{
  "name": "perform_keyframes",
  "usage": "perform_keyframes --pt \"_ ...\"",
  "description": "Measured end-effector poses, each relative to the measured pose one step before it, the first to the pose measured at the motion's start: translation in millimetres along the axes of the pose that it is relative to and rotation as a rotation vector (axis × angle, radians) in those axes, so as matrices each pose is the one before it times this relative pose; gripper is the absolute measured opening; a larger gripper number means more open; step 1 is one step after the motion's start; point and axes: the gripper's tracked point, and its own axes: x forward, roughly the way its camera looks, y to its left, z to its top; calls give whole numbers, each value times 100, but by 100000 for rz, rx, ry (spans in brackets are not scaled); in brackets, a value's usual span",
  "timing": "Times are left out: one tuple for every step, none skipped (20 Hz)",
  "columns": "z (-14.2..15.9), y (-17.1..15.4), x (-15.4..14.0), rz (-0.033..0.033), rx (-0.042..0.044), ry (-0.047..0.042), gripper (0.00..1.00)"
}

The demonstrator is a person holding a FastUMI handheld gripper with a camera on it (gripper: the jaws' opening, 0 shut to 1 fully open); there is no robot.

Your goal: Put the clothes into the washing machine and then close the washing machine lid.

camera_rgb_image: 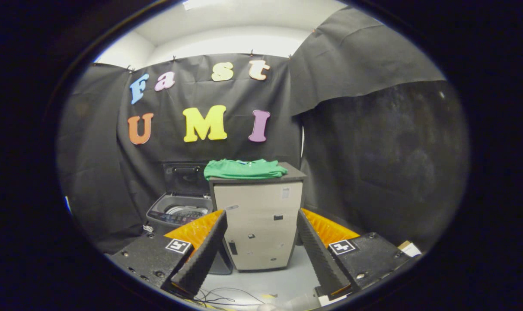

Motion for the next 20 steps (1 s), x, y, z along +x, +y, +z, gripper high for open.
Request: perform_keyframes --pt "1017 86 1035 -886 158 173 100" --pt "966 54 1253 -1542 682 587 100" --pt "1123 22 1308 -1391 471 85 100" --pt "1245 295 1315 -623 999 -736 100" --pt "1209 381 1471 107 642 -346 100" --pt "955 412 1587 705 -114 -751 100" --pt "1093 313 1623 773 -481 -815 100" --pt "896 203 1685 317 -484 -838 100" --pt "968 210 1850 851 -1 -950 100" --pt "819 438 1738 1153 35 -355 100" --pt "608 362 1838 911 -146 182 100" --pt "247 93 1785 482 -80 649 100" --pt "337 159 1748 458 -317 852 100" --pt "379 247 1945 611 41 804 100" --pt "134 259 1801 69 139 1573 100" --pt "-28 222 1745 224 368 1868 100" --pt "64 308 1670 413 462 1917 100" --pt "73 405 1627 717 359 1726 100" --pt "-18 362 1701 359 -478 1960 100" --pt "-207 306 1654 89 -1166 1927 100"
